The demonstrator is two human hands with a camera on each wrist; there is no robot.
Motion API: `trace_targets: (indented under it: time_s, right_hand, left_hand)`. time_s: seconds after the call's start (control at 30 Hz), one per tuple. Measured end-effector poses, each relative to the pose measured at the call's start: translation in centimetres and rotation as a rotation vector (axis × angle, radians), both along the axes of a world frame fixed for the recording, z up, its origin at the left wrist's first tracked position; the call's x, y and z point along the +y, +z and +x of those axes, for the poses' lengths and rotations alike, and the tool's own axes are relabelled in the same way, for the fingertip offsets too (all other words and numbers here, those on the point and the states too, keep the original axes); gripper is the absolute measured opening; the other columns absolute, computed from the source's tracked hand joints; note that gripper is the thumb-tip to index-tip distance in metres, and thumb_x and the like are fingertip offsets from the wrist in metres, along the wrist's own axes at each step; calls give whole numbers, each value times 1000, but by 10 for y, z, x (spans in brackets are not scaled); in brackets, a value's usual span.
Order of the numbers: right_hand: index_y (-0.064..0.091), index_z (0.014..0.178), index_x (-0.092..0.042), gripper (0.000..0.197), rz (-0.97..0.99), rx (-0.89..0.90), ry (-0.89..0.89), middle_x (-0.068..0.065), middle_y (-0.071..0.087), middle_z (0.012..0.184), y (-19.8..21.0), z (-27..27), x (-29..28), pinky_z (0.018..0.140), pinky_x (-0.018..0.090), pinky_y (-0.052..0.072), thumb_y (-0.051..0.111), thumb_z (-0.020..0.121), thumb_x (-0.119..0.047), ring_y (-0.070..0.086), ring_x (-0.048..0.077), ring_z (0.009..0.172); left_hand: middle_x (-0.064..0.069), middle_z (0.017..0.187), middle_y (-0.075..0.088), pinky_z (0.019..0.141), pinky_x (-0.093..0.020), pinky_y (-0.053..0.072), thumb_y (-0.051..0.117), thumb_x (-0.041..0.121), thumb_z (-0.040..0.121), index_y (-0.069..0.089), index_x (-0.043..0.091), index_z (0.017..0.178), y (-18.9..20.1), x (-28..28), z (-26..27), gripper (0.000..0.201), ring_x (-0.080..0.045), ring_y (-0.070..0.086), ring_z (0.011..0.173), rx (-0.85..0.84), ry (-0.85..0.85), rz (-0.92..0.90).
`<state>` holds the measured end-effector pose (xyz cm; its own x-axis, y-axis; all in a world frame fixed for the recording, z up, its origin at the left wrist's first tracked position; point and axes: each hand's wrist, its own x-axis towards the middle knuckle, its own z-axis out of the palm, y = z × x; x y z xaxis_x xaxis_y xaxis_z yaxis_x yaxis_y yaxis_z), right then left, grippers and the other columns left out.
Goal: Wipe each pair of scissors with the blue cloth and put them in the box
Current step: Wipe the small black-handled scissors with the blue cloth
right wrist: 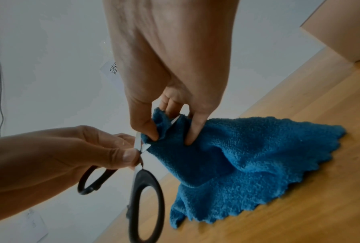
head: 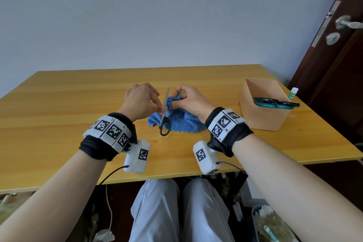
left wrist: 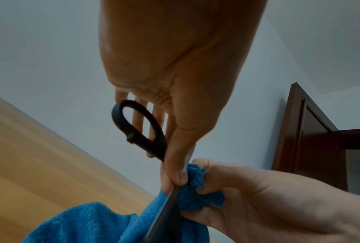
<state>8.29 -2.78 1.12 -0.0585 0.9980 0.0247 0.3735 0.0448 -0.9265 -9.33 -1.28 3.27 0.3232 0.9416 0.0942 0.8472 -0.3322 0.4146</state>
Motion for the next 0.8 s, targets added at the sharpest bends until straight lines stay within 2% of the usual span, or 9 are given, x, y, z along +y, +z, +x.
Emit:
trace_targets:
  time_s: [0.1, 0.23, 0.4, 0.53, 0.7, 0.8]
  right_hand:
    - [58, 88, -20, 22, -2, -24, 30, 4, 73, 86, 0, -3, 0, 87, 49, 54, 70, 82, -3, 69, 30, 86]
    - [58, 91, -17, 21, 12, -8, 7, 6, 70, 87, 4, -1, 1, 77, 39, 54, 68, 84, 0, 64, 20, 77]
    - [57, 91, -16, 21, 18, -11, 35, 3, 68, 81, 2, -5, 1, 69, 33, 51, 69, 84, -1, 62, 18, 72]
    - [58, 90, -17, 21, 16, 10, 21, 3, 70, 81, 0, -2, 2, 76, 39, 54, 68, 84, 0, 64, 20, 75]
    - [57, 90, -15, 21, 18, 10, 55, 0, 67, 74, 0, -3, 0, 71, 33, 51, 70, 84, 0, 63, 18, 71]
    - [57, 88, -16, 21, 0, 25, 19, 1, 69, 79, 1, 5, 2, 77, 40, 54, 70, 83, 0, 64, 20, 75]
  left_hand:
    - [12, 127, 58, 95, -32, 20, 81, 36, 80, 71, 33, 71, 3, 0, 0, 13, -21, 40, 126, 4, -13, -8]
    - [12, 126, 58, 97, -32, 21, 81, 37, 80, 72, 34, 71, 6, -1, -4, 13, -21, 40, 127, -10, -7, -4]
    - [12, 127, 58, 102, -34, 24, 81, 35, 80, 69, 34, 69, 8, -2, -1, 16, -20, 40, 128, 9, -17, -6]
    - [13, 126, 58, 102, -35, 25, 81, 37, 80, 67, 38, 66, 7, -2, -3, 20, -20, 41, 125, 11, -19, -7]
    - [12, 127, 58, 105, -37, 27, 81, 34, 80, 68, 37, 67, 9, -3, -2, 19, -21, 40, 126, 10, -40, -18]
    - [12, 129, 57, 108, -39, 28, 81, 32, 81, 71, 33, 70, 11, -3, -6, 15, -20, 41, 127, -12, -43, -36]
